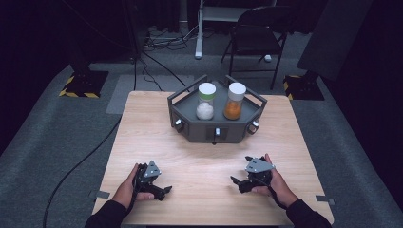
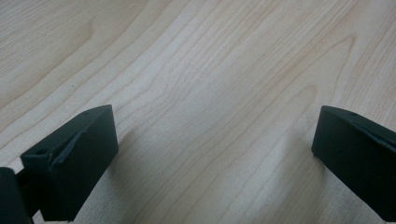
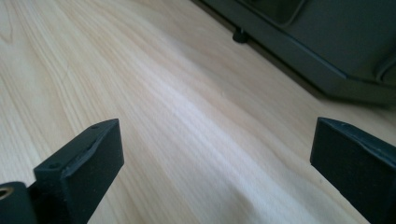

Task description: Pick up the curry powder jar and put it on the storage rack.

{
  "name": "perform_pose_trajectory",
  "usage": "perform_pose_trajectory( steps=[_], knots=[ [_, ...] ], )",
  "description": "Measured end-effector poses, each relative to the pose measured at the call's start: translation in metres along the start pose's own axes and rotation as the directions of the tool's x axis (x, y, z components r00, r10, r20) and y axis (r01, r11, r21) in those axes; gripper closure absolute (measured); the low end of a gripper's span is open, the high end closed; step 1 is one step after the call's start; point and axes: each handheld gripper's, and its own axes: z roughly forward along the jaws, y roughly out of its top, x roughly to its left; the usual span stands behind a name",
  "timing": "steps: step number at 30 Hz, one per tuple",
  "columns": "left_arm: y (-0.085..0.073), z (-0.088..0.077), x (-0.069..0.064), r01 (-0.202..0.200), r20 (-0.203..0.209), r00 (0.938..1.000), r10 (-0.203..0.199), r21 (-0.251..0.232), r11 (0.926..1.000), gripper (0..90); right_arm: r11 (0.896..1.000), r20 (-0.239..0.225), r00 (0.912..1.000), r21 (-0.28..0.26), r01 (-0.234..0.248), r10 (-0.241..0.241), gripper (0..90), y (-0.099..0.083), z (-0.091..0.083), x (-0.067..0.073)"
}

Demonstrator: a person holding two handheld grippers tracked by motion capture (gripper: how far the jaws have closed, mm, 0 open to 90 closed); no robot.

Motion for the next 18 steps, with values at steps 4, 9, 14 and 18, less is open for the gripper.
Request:
perform_pose_trajectory(
  steps=[4, 9, 14, 18],
  knots=[
    [0.0, 0.0, 0.0, 0.001, -0.001, 1.0, -0.001, 0.001, 1.0, 0.3, 0.999, -0.031, 0.9992, 0.035, -0.023, 0.024, 2.5, -0.005, -0.006, -0.013],
    [0.0, 0.0, 0.0, 0.0, 0.0, 1.0, 0.0, 0.0, 1.0, 0.3, 0.997, -0.046, 0.9989, 0.082, -0.002, 0.006, 2.5, -0.008, -0.009, -0.02],
    [0.0, 0.0, 0.0, 0.0, -0.001, 1.0, 0.0, 0.0, 1.0, 0.3, 0.993, -0.056, 0.9984, 0.118, 0.009, -0.002, 2.5, -0.01, -0.01, -0.026],
    [0.0, 0.0, 0.0, 0.001, -0.001, 1.0, -0.001, 0.001, 1.0, 0.3, 0.992, -0.064, 0.9978, 0.122, -0.009, 0.017, 2.2, -0.014, -0.012, -0.031]
  ],
)
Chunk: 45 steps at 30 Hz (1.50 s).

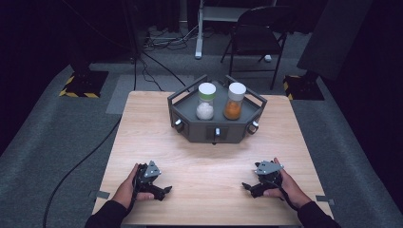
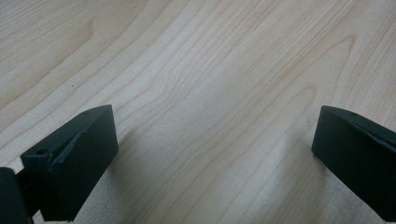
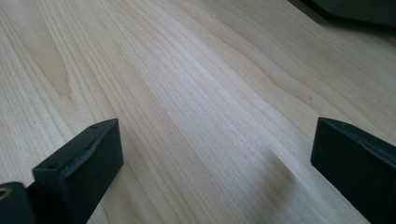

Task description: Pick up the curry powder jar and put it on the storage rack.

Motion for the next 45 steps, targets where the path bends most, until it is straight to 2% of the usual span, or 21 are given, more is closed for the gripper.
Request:
perform_pose_trajectory(
  steps=[3, 5, 6, 7, 17, 45],
  knots=[
    [0.0, 0.0, 0.0, -0.001, 0.0, 1.0, 0.001, -0.001, 1.0, 0.3, 0.999, -0.02, 0.999, 0.001, -0.04, 0.04, 0.2, -0.005, -0.001, -0.01],
    [0.0, 0.0, 0.0, -0.001, 0.0, 1.0, 0.001, -0.001, 1.0, 0.3, 0.996, -0.045, 0.9953, 0.003, -0.086, 0.086, 0.2, -0.009, -0.001, -0.018],
    [0.0, 0.0, 0.0, -0.001, 0.0, 1.0, 0.001, -0.001, 1.0, 0.3, 0.996, -0.045, 0.9953, 0.003, -0.086, 0.086, 0.2, -0.009, -0.001, -0.018],
    [0.0, 0.0, 0.0, 0.0, 0.0, 1.0, 0.0, 0.0, 1.0, 0.3, 0.994, -0.063, 0.9924, 0.014, -0.105, 0.105, 0.2, -0.01, -0.001, -0.024],
    [0.0, 0.0, 0.0, -0.001, 0.0, 1.0, 0.001, -0.001, 1.0, 0.3, 0.994, -0.061, 0.9919, 0.014, -0.111, 0.111, 0.0, -0.016, -0.005, -0.032],
    [0.0, 0.0, 0.001, -0.003, 0.003, 1.0, 0.003, -0.001, 1.0, 0.3, 0.993, -0.055, 0.9916, 0.015, -0.116, 0.117, 0.0, -0.016, -0.005, -0.031]
  ],
)
